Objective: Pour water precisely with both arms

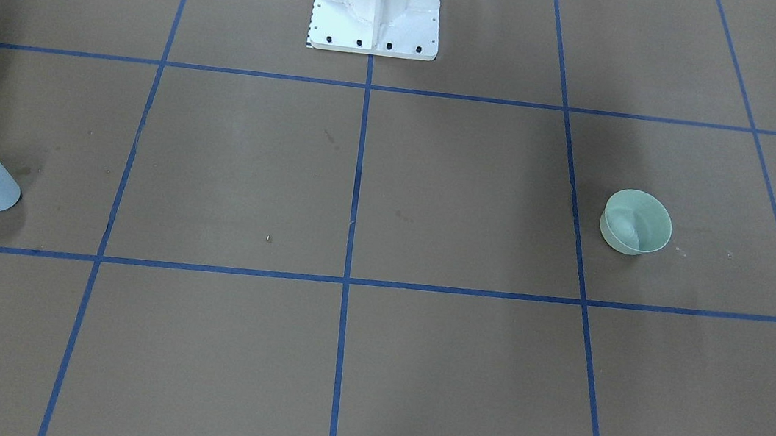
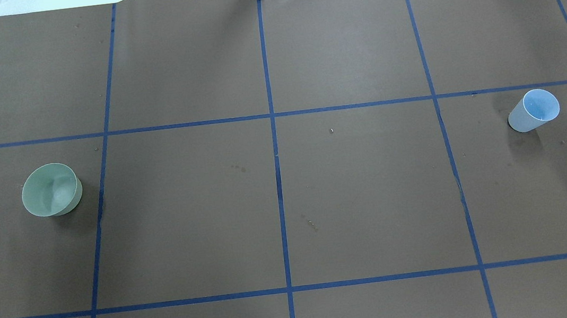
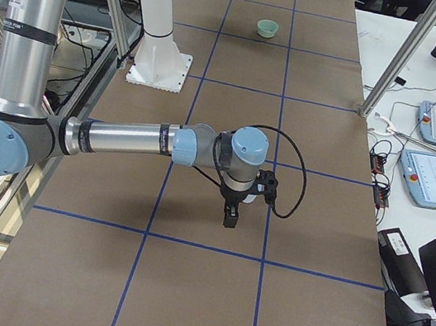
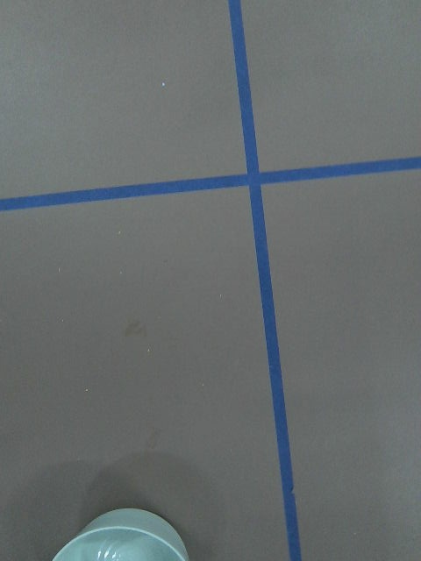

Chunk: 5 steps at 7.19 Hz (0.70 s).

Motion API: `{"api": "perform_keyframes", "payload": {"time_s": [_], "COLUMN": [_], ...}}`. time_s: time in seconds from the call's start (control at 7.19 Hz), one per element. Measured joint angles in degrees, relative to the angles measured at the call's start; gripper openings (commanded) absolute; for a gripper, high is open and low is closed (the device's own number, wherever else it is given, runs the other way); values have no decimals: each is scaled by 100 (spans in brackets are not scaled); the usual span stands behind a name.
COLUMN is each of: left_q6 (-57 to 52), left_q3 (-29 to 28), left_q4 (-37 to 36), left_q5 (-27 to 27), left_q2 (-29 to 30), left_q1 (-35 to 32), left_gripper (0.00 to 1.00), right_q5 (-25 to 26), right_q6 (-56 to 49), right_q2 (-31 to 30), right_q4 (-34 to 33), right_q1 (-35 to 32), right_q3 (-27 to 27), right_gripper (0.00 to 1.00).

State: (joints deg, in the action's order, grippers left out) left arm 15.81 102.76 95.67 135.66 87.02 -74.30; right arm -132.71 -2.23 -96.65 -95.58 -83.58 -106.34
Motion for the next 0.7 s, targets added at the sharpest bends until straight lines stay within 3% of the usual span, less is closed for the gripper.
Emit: {"api": "perform_keyframes", "payload": {"time_s": [0.28,0.7], "left_q6": [1067,1761], "left_q3": [-85,-750], "left_q4": [405,609], "left_q5": [-28,-216], "left_q2": [230,879], "left_q1": [709,1364], "left_gripper": [98,97], "right_q5": [5,-2], "right_q6": [1,4], "right_q2": [13,14], "right_q4": [158,262], "right_q1": [0,0], "right_q3": [34,54], "right_gripper": [100,100]}}
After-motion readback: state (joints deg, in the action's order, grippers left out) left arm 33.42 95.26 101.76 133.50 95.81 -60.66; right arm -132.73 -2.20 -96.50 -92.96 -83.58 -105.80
